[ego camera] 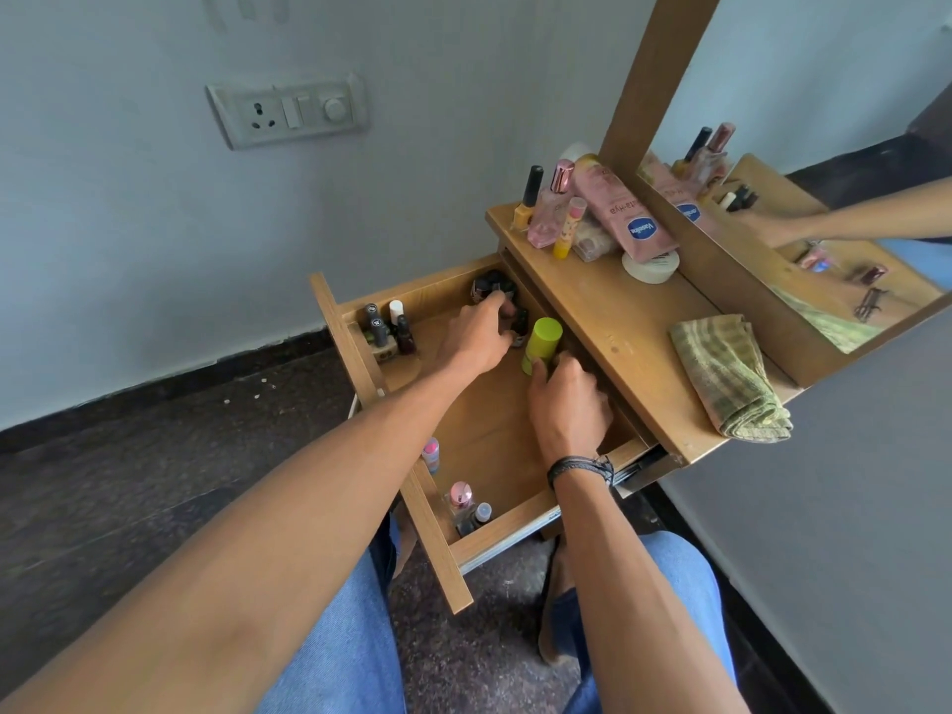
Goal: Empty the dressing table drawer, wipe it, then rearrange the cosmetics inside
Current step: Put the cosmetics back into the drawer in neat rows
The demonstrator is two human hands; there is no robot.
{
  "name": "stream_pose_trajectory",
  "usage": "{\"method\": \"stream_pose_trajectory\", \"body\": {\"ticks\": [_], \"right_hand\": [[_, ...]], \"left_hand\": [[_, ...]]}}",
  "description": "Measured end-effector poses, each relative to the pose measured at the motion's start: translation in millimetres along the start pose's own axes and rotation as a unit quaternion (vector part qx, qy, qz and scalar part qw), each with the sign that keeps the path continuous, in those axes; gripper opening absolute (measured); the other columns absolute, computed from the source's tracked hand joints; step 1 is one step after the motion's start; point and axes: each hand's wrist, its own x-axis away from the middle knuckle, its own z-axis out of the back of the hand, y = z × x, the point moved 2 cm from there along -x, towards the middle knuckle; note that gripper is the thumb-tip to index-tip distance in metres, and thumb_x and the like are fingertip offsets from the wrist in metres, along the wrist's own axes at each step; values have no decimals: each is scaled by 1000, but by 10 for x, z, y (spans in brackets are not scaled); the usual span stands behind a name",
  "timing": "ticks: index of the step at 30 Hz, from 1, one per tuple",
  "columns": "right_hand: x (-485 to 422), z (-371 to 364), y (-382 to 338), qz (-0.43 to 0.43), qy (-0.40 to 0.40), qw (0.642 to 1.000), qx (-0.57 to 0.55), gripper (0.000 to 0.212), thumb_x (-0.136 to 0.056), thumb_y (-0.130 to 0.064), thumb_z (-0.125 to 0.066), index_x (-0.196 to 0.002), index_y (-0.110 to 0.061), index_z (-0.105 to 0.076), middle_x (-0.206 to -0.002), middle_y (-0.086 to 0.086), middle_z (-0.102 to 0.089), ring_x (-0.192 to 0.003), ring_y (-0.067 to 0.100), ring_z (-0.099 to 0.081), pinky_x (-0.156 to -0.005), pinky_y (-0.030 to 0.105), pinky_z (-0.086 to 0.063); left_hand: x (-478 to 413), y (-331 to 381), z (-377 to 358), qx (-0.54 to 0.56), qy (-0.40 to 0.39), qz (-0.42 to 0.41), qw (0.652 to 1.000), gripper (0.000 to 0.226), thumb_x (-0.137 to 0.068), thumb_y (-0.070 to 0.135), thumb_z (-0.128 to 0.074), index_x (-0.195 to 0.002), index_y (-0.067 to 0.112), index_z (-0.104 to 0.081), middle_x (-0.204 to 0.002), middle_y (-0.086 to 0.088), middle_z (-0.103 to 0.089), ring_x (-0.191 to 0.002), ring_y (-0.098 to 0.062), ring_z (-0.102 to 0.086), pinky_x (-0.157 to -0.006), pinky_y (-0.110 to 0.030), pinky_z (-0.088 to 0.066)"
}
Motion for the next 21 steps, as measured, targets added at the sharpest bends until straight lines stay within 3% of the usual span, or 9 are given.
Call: {"method": "stream_pose_trajectory", "body": {"ticks": [7, 13, 21], "right_hand": [[-21, -40, 17, 4, -19, 1000, 20, 39, -107, -42, -46, -96, -10, -65, -86, 12, -71, -80, 36, -70, -64, 34, -47], [-20, -43, 10, 10, -35, 999, 35, 41, -109, -40, -42, -99, -9, -66, -89, 12, -71, -82, 36, -70, -63, 32, -45], [-18, -60, 15, 12, -44, 998, 31, 41, -110, -40, -38, -103, -8, -64, -95, 13, -70, -89, 38, -69, -67, 34, -45]], "left_hand": [[-27, -10, 0, 71, -26, 10, 997, 29, -88, 12, -66, -115, 22, -60, -107, 0, -72, -104, -27, -65, -92, -43, -54], [-11, 22, -10, 88, -56, 6, 995, 33, -84, 12, -68, -112, 25, -59, -98, 6, -68, -101, -24, -65, -91, -44, -54], [11, 51, 8, 87, -53, -6, 995, 34, -84, 7, -69, -115, 19, -61, -110, -3, -72, -102, -25, -65, -85, -34, -53]]}}
